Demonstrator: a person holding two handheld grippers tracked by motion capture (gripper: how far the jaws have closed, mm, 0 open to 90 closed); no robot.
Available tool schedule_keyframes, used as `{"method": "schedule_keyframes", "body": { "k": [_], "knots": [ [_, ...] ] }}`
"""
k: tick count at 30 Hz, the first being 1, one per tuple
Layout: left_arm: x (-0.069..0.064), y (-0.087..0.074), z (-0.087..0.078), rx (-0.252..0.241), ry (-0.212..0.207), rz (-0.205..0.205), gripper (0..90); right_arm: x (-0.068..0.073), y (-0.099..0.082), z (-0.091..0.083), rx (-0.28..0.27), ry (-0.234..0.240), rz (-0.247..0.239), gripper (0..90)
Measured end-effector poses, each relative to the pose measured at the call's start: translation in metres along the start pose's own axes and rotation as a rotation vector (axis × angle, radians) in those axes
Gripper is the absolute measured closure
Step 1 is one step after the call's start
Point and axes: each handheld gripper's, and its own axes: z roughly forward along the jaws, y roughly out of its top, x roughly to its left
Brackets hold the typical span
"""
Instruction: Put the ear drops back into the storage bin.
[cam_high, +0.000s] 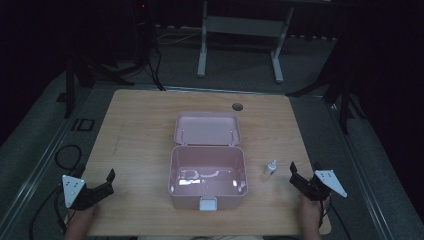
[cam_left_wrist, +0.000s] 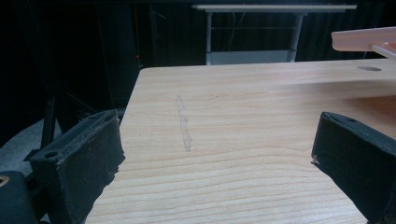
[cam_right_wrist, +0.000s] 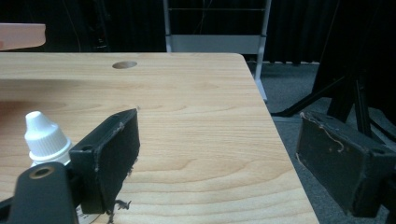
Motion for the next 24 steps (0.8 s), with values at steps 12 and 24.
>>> {"method": "schedule_keyframes", "body": {
  "k": [12, 24],
  "knots": [
    [0.0, 0.0, 0.0, 0.002, -0.002, 0.002, 2.0, 0.005, 0.006, 0.013, 0.157, 0.057, -0.093, 14.0],
    [0.0, 0.0, 0.0, 0.003, -0.005, 0.002, 2.0, -0.002, 0.038, 0.019, 0.468, 0.191, -0.144, 13.7]
  ]
}}
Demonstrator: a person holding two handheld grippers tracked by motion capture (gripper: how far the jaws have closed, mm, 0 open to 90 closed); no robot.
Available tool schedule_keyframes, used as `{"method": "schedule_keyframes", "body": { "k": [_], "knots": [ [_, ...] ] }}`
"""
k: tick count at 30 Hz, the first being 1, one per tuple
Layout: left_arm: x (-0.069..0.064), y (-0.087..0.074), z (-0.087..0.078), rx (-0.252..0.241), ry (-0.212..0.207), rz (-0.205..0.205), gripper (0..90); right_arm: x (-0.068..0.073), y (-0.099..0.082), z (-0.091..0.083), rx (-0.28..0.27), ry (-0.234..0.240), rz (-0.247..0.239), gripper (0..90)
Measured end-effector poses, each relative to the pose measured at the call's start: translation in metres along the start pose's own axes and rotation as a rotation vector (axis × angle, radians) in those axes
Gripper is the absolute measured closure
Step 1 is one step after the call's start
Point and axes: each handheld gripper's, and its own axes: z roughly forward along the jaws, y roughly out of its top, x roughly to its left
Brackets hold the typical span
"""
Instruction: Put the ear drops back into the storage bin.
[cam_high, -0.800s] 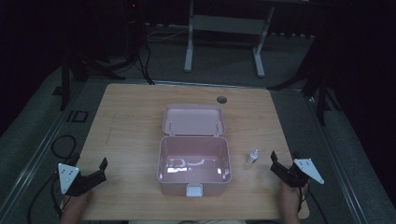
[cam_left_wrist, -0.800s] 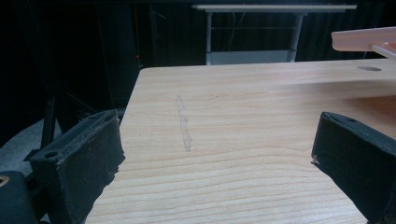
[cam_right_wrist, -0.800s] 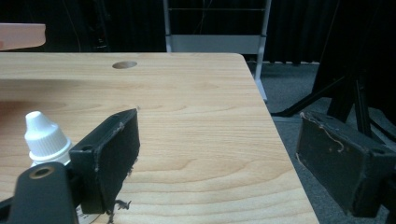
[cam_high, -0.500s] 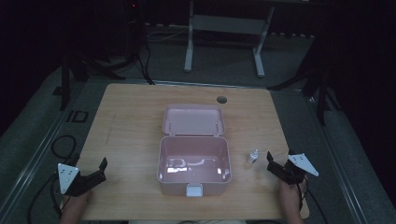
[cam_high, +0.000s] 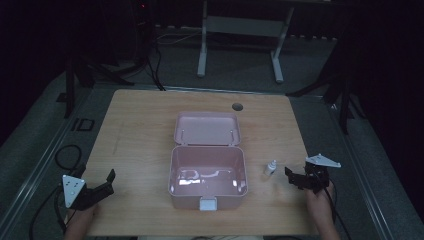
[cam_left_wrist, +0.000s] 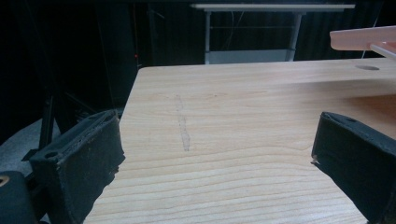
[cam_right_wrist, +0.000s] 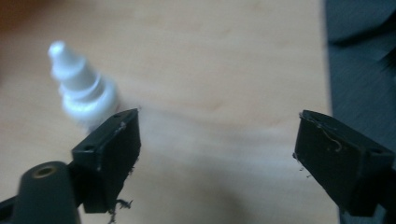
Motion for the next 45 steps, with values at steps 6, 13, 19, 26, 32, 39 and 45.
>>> {"method": "schedule_keyframes", "body": {
  "k": [6, 13, 19, 26, 32, 39, 45],
  "knots": [
    [0.0, 0.0, 0.0, 0.0, -0.001, 0.0, 2.0, 0.0, 0.01, -0.002, 0.204, 0.059, -0.063, 14.1],
    [0.0, 0.0, 0.0, 0.002, 0.0, 0.0, 2.0, 0.001, 0.013, 0.002, 0.425, 0.095, -0.103, 12.7],
    [0.0, 0.0, 0.0, 0.003, 0.0, 0.0, 2.0, 0.009, 0.01, 0.004, 0.579, 0.142, -0.185, 12.3],
    [0.0, 0.0, 0.0, 0.003, 0.0, 0.002, 2.0, 0.016, 0.01, 0.003, 0.685, 0.178, -0.282, 13.3],
    [0.0, 0.0, 0.0, 0.003, 0.0, 0.003, 2.0, 0.019, 0.014, 0.002, 0.786, 0.203, -0.316, 12.4],
    [0.0, 0.0, 0.0, 0.003, 0.0, 0.002, 2.0, 0.021, 0.017, 0.002, 0.851, 0.22, -0.328, 11.7],
    [0.0, 0.0, 0.0, 0.002, 0.0, 0.002, 2.0, 0.021, 0.025, 0.003, 0.836, 0.234, -0.329, 11.3]
  ]
}}
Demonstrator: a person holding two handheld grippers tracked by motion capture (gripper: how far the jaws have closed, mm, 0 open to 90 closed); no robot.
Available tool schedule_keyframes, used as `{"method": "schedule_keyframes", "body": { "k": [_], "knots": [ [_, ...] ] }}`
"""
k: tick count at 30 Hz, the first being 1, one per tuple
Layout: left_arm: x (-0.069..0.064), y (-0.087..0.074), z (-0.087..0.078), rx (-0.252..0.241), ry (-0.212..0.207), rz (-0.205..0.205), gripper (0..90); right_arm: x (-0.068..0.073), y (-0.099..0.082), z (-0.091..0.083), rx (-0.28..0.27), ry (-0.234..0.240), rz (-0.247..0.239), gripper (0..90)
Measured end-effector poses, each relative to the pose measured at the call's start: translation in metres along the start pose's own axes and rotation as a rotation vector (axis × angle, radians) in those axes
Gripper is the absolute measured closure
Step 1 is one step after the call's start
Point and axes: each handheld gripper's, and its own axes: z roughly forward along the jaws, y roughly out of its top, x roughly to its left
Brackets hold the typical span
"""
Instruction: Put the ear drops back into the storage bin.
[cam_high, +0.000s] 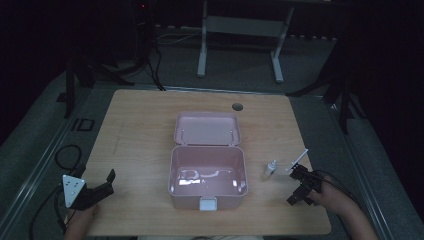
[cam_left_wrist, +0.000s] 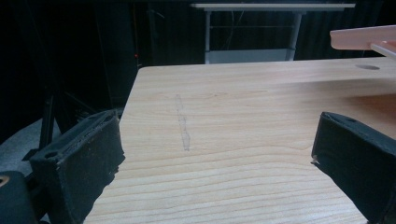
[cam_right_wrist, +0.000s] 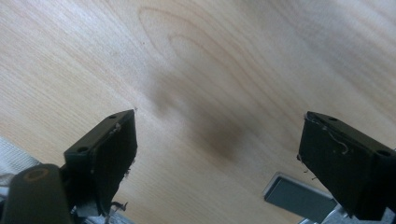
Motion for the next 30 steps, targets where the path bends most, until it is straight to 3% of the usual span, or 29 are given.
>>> {"method": "schedule_keyframes", "body": {
  "k": [5, 11, 17, 30],
  "knots": [
    [0.0, 0.0, 0.0, 0.001, 0.002, 0.0, 2.0, -0.004, 0.005, -0.002, -0.009, -0.025, -0.009, 11.2],
    [0.0, 0.0, 0.0, 0.0, 0.002, -0.003, 2.0, -0.006, 0.011, 0.0, 0.001, -0.002, -0.028, 11.3],
    [0.0, 0.0, 0.0, 0.001, 0.001, -0.001, 2.0, -0.012, 0.022, -0.003, -0.033, -0.008, 0.016, 11.3],
    [0.0, 0.0, 0.0, 0.0, 0.0, -0.001, 2.0, -0.01, 0.065, -0.008, -0.022, 0.006, 0.024, 14.1]
  ]
}}
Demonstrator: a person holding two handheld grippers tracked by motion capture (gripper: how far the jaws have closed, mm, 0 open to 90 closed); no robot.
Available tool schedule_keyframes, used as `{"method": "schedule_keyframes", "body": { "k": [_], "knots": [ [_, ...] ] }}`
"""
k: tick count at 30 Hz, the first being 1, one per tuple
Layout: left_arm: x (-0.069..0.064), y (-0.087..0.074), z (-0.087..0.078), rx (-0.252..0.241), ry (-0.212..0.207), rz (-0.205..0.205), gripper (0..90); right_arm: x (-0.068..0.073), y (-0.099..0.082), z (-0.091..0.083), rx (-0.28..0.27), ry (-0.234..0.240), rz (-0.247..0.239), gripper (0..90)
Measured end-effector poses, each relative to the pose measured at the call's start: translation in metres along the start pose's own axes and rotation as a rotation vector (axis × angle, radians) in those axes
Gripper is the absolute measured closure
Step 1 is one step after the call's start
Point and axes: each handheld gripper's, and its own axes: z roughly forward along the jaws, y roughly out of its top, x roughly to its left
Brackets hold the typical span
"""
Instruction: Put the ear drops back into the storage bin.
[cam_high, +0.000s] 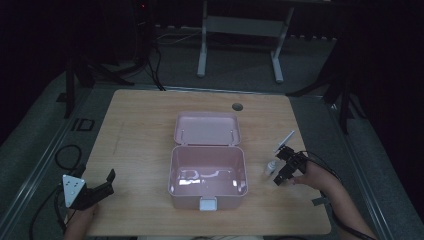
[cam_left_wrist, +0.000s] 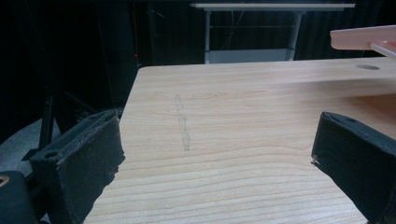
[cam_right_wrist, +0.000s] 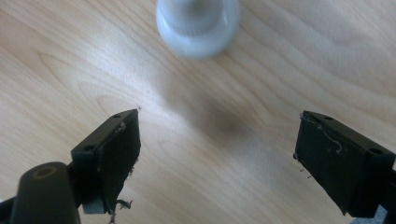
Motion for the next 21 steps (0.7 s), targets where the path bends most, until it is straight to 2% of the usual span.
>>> {"method": "schedule_keyframes", "body": {
  "k": [6, 11, 16, 21],
  "knots": [
    [0.0, 0.0, 0.0, 0.0, -0.002, 0.001, 2.0, 0.001, 0.018, -0.001, -0.005, 0.013, -0.008, 16.7],
    [0.0, 0.0, 0.0, 0.0, -0.003, 0.001, 2.0, 0.004, 0.033, 0.0, -0.001, 0.006, -0.03, 21.5],
    [0.0, 0.0, 0.0, 0.001, -0.003, 0.0, 2.0, 0.006, 0.044, 0.007, 0.039, 0.001, -0.043, 23.7],
    [0.0, 0.0, 0.0, 0.001, -0.002, -0.001, 2.0, 0.003, 0.051, 0.014, 0.064, 0.008, -0.031, 34.8]
  ]
}}
